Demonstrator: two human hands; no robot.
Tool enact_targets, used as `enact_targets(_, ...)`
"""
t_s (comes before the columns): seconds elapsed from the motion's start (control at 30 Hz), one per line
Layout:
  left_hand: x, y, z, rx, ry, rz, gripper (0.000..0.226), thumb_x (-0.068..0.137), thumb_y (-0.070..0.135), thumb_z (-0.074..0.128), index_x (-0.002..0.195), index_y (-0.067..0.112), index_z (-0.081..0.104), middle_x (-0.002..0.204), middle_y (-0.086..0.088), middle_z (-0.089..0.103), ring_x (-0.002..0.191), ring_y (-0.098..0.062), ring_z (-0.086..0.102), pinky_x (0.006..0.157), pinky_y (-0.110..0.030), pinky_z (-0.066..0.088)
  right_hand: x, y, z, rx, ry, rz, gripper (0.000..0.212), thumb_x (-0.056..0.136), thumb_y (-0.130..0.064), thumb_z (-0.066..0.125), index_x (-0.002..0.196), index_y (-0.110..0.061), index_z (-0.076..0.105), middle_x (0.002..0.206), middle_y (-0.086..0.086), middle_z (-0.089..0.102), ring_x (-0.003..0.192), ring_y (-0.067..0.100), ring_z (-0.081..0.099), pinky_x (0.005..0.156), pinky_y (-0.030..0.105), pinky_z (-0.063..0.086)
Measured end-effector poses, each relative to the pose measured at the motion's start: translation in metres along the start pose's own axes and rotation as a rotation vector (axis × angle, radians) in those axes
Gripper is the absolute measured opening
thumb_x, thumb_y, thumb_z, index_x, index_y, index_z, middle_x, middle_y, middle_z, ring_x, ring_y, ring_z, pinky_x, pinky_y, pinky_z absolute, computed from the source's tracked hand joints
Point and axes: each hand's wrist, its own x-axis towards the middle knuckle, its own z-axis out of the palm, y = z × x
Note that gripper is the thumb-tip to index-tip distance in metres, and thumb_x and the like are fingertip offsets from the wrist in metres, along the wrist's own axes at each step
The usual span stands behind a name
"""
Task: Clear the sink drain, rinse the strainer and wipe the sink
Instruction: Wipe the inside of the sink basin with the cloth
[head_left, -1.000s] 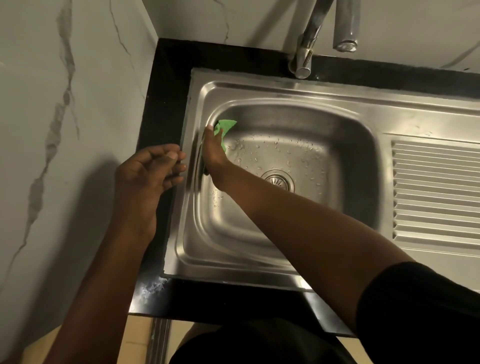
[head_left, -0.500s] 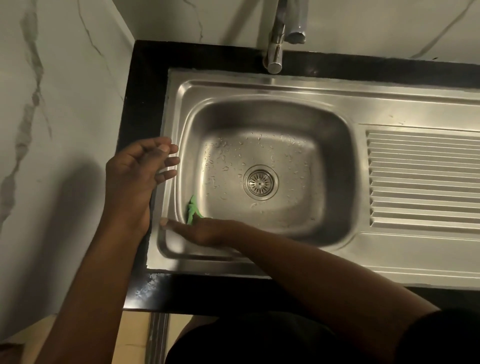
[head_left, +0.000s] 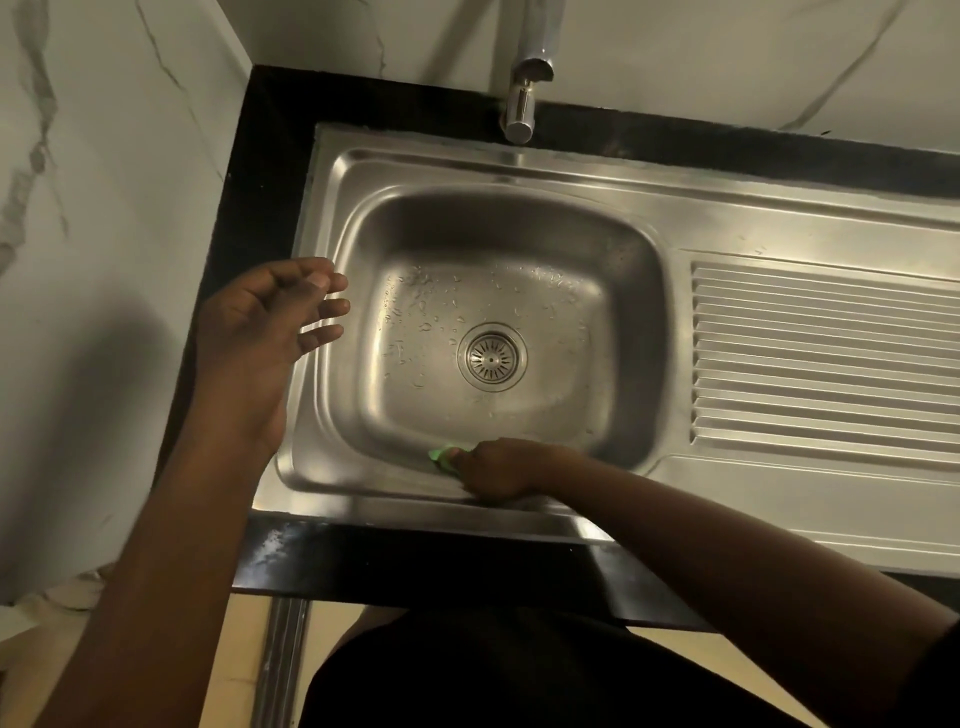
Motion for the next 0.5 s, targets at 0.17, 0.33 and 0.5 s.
enact_targets(0.17, -0.010, -0.001, 0.008, -0.012, -0.006, 0.004, 0.022, 0.104, 0.015, 0.064, 0.123, 0.009, 0.074, 0.110, -0.005, 0.080, 0.103, -0.026, 0.077, 0.092, -0.037, 0.063, -0.031, 0.054, -0.008, -0.069, -0.097, 0.088, 0.057, 0.114, -0.042, 0.026, 0.158, -0.007, 0.038, 0.150, 0.027, 0.053, 0.132, 0.038, 0.056, 0.115, 0.041, 0.040)
enact_targets(0.33, -0.015, 0.001, 0.006, -0.013, 0.000, 0.020, 0.025, 0.104, 0.016, 0.064, 0.125, 0.007, 0.073, 0.112, -0.007, 0.080, 0.106, -0.028, 0.077, 0.094, -0.038, 0.063, -0.051, 0.091, -0.027, -0.233, -0.218, 0.241, 0.060, 0.114, -0.043, 0.026, 0.156, -0.003, 0.042, 0.159, 0.020, 0.046, 0.143, 0.034, 0.048, 0.122, 0.045, 0.034)
enact_targets(0.5, -0.017, -0.008, -0.003, -0.028, 0.013, 0.003, 0.028, 0.101, 0.020, 0.066, 0.125, 0.008, 0.074, 0.113, -0.008, 0.080, 0.107, -0.031, 0.077, 0.096, -0.040, 0.063, -0.043, 0.084, -0.033, -0.285, -0.266, 0.347, 0.056, 0.111, -0.042, 0.032, 0.150, -0.007, 0.050, 0.154, 0.013, 0.053, 0.128, 0.027, 0.056, 0.118, 0.042, 0.040)
